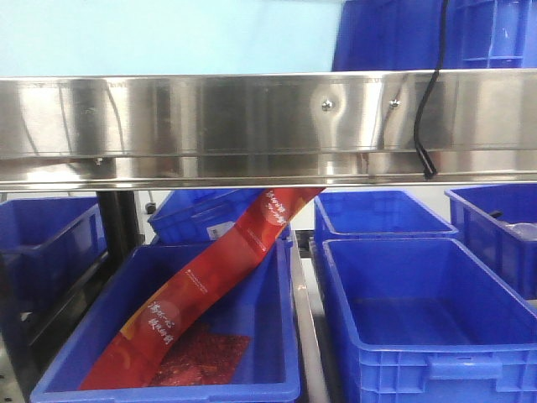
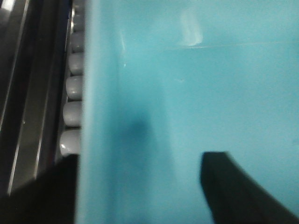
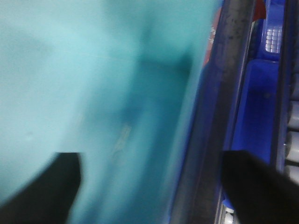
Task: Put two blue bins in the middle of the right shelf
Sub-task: 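Lower the bin onto the light blue bin on the upper shelf, open both grippers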
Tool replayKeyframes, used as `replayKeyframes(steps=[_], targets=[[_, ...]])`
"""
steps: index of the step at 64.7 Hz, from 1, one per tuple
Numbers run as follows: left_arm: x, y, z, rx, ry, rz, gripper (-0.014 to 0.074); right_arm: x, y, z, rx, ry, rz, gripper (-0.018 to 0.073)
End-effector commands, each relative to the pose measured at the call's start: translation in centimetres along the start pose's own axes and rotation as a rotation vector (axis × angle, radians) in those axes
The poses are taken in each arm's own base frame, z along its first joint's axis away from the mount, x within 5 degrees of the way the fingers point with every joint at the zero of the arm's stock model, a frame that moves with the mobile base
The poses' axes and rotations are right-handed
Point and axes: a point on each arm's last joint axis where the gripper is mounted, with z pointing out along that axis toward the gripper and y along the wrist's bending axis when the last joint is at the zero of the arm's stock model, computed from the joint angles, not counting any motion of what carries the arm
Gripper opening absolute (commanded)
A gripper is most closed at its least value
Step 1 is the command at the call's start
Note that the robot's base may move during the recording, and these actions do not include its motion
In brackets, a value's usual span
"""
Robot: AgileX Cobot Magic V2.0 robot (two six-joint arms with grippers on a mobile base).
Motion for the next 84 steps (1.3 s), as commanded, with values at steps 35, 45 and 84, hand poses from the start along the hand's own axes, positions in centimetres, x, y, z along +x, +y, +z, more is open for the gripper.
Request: replayKeyframes(steps=[35, 45, 84], targets=[[0.8, 1.6, -13.9, 0.035, -0.237, -0.001, 0.0386, -1.7, 0.4, -14.0, 0.131, -0.239, -0.102, 0.0137], [2.7, 2.3, -16.7, 0.036, -0.252, -0.006, -0.0025, -0.9, 0.4, -15.0, 0.141, -0.217, -0.148, -0.0161], [17.0, 3.1, -15.1, 0.100, -0.595, 0.051, -0.0111, 11.2, -2.3, -15.1, 0.186, -0.427, -0.265, -0.0162]])
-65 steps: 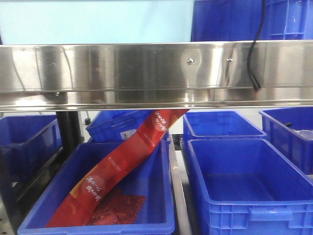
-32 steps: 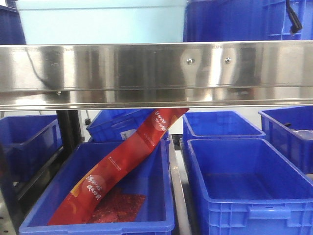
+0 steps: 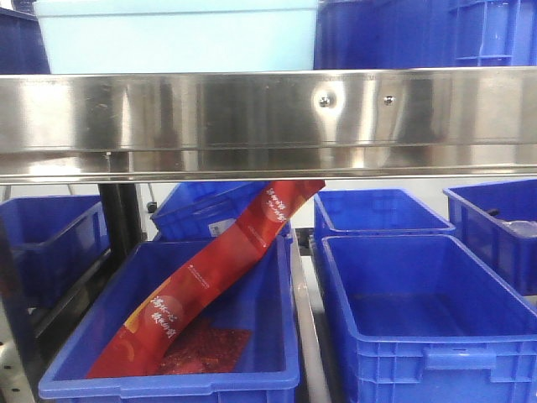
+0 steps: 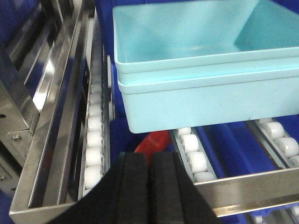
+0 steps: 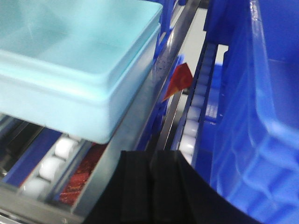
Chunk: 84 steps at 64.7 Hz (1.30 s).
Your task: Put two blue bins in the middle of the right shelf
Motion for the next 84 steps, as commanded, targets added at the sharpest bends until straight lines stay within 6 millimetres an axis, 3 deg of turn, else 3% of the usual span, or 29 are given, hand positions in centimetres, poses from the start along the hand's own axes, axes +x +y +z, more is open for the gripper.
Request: replayKeyframes(steps=[1, 22, 37, 49, 84], targets=[[1.4, -0.1, -1.4, 0.017, -0.094, 0.006, -0.0111, 2.2, -0.3, -1.7, 0.023, -0.088, -0.044, -0.0162], [7.9, 0.1, -5.3, 0.031, -0.200, 0.008, -0.0111, 12.0, -0.2, -9.2, 0.040, -0.270, -0.093, -0.0162], [9.4, 0.3, -6.9, 0.027, -0.225, 0.004, -0.0111, 17.4, -0.2, -13.9, 0.046, -0.417, -0.092, -0.0162], [9.3, 0.3, -6.9, 0.028, -0.231, 0.004, -0.0111, 18.3, -0.2, -15.9, 0.050, -0.514, -0.092, -0.0162], [9.3, 0.3, -6.9, 0.028, -0.231, 0.004, -0.0111, 18.1, -0.1, -16.1, 0.050, -0.533, -0.092, -0.0162]])
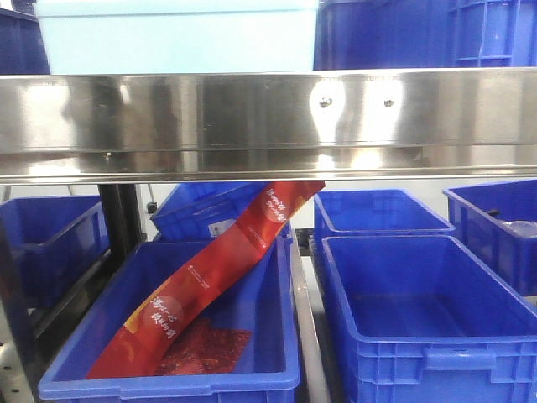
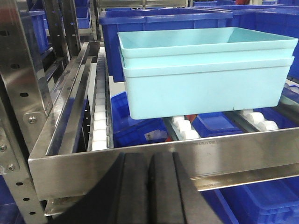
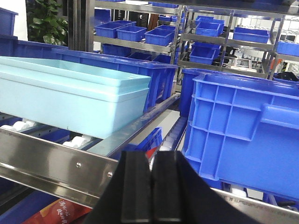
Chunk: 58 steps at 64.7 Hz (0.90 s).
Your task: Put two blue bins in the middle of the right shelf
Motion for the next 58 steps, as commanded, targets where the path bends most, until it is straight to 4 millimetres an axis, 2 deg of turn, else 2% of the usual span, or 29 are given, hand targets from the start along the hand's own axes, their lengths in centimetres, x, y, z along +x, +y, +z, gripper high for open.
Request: replayKeyframes(steps=[1, 18, 24, 31, 35, 49, 50, 52, 54, 58], targets=[[-0.2, -0.1, -0.1, 0.006, -0.022, 0.002, -0.0111, -0.2, -0.1, -0.1, 0.007, -0.027, -0.018, -0.0162], [-0.1, 0.0, -0.3, 0.001, -0.024, 0.001, -0.0111, -0.2, -0.1, -0.1, 0.007, -0.027, -0.018, -0.0162], [1.1, 0.5, -1.2, -0.053, -0.043, -0.007, -0.0111, -0.2, -0.1, -0.1, 0.007, -0.027, -0.018, -0.0162], [3.6, 0.8, -2.4, -0.111, -0.116, -0.020, -0.0111, -0.2, -0.1, -0.1, 0.007, -0.027, -0.018, -0.0162], [5.7, 0.8, -2.7, -0.138, -0.154, -0.018, -0.0111, -0.2, -0.1, -0.1, 0.007, -0.027, -0.018, -0.0162], [13.8, 0.8, -2.0, -0.189, -0.234, -0.039, -0.0111, -0.2, -0.1, -0.1, 0.007, -0.027, -0.018, -0.0162], [14.2, 0.8, -1.9, -0.189, -0.231, -0.039, -0.0111, -0.2, -0.1, -0.1, 0.007, -0.027, -0.018, -0.0162], [13.7, 0.8, -2.0, -0.192, -0.289, -0.034, -0.0111, -0.2, -0.1, -0.1, 0.007, -0.027, -0.018, -0.0162], [14.3, 0.8, -1.9, -0.194, -0.221, -0.041, -0.0111, -0.2, -0.1, -0.1, 0.007, -0.029, -0.018, -0.0162], [14.3, 0.8, -1.9, -0.194, -0.216, -0.039, -0.0111, -0.2, -0.1, -0.2, 0.007, -0.031, -0.018, -0.0162]])
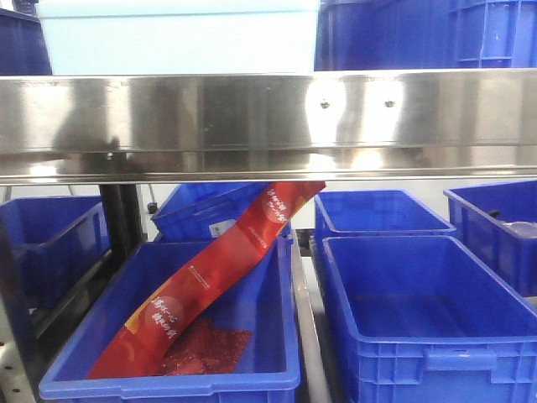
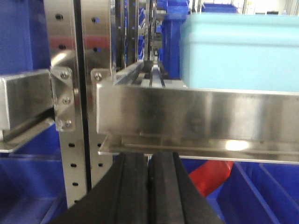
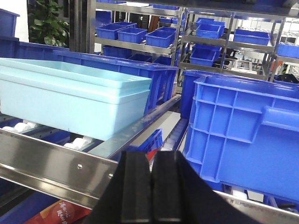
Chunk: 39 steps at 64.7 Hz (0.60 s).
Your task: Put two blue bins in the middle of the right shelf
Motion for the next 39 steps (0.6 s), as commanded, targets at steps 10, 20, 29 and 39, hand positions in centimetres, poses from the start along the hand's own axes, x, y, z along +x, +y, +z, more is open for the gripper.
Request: replayKeyframes(steps=[10, 20, 29, 39], targets=[[-0.62, -0.01, -0.08, -0.001, -0.079, 0.000, -0.0111, -0.15, -0.05, -0.13, 0.007, -0.024, -0.015, -0.0162], [-0.64, -0.01, -0.08, -0.001, -0.082, 0.000, -0.0111, -0.15, -0.05, -0.13, 0.007, -0.024, -0.015, -0.0162], [-0.64, -0.01, -0.08, -0.001, -0.082, 0.000, -0.0111, -0.15, -0.05, -0.13, 0.007, -0.024, -0.015, -0.0162], [-0.64, -0.01, -0.08, -0.001, -0.082, 0.000, -0.0111, -0.15, -0.05, -0.13, 0.007, -0.024, -0.015, -0.0162]])
